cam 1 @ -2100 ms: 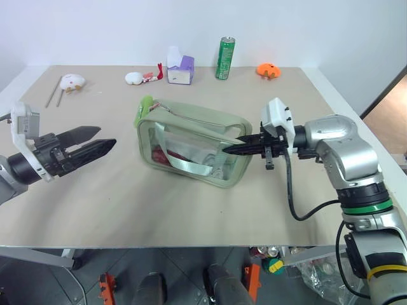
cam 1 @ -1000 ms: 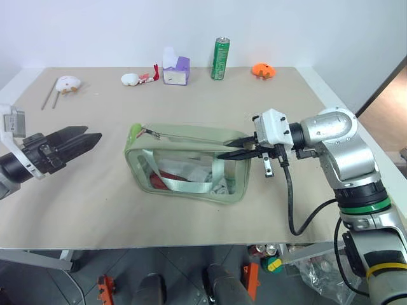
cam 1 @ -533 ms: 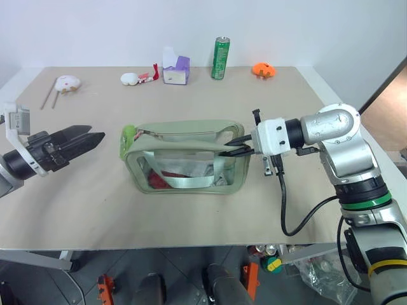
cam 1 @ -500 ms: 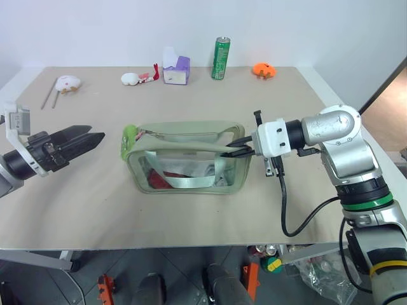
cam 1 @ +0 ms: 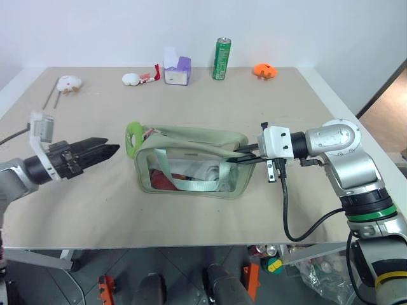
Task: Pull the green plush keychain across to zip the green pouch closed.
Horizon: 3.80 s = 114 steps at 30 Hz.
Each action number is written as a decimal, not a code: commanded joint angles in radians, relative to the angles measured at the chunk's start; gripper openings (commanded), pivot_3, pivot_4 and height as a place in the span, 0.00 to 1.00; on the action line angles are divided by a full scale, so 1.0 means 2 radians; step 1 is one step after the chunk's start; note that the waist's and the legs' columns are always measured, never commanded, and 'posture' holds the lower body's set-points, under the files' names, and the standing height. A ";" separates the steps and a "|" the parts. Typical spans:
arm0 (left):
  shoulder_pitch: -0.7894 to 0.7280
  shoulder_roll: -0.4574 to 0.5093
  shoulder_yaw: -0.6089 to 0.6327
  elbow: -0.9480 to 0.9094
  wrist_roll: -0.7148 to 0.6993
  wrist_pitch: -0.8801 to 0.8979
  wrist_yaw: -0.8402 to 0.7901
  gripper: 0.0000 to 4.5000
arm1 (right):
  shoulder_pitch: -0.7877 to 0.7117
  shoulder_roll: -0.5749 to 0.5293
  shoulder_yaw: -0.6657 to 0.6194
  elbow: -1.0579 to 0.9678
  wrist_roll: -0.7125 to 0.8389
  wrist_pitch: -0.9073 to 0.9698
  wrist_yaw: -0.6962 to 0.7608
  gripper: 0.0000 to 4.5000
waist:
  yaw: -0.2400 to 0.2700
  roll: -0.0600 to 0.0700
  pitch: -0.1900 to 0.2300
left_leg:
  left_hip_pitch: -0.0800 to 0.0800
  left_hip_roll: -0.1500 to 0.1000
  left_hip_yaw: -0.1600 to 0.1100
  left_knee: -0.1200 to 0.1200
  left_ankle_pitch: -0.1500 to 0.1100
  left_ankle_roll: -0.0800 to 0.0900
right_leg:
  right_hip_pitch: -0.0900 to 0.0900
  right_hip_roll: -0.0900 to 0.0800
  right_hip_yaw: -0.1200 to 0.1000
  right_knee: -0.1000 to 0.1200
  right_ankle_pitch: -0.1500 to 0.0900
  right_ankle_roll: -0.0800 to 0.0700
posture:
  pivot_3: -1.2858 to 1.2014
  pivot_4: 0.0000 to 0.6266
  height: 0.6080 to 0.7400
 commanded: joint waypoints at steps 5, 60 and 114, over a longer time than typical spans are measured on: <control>-0.053 -0.033 -0.035 0.037 0.034 -0.024 0.004 0.97 | 0.007 -0.003 -0.007 -0.032 0.005 0.018 -0.008 0.01 | 0.000 0.000 0.000 | 0.000 0.000 0.000 0.000 0.000 0.000 | 0.000 0.000 0.000 0.000 0.000 0.000 | 0.52 0.24 1.00; -0.198 -0.041 -0.095 -0.043 0.041 -0.014 -0.038 0.98 | 0.019 -0.011 -0.004 -0.052 -0.006 0.032 -0.029 0.00 | 0.000 0.000 0.000 | 0.000 0.000 0.000 0.000 0.000 0.000 | 0.000 0.001 0.001 0.000 0.000 0.001 | 0.52 0.24 1.00; -0.018 -0.002 -0.088 -0.080 0.067 -0.044 -0.061 0.12 | 0.022 -0.030 -0.095 -0.064 0.087 0.172 -0.077 0.17 | 0.003 0.000 0.000 | 0.000 -0.001 0.000 0.000 0.000 0.000 | 0.000 0.000 0.001 0.000 0.000 0.001 | 0.52 0.24 1.00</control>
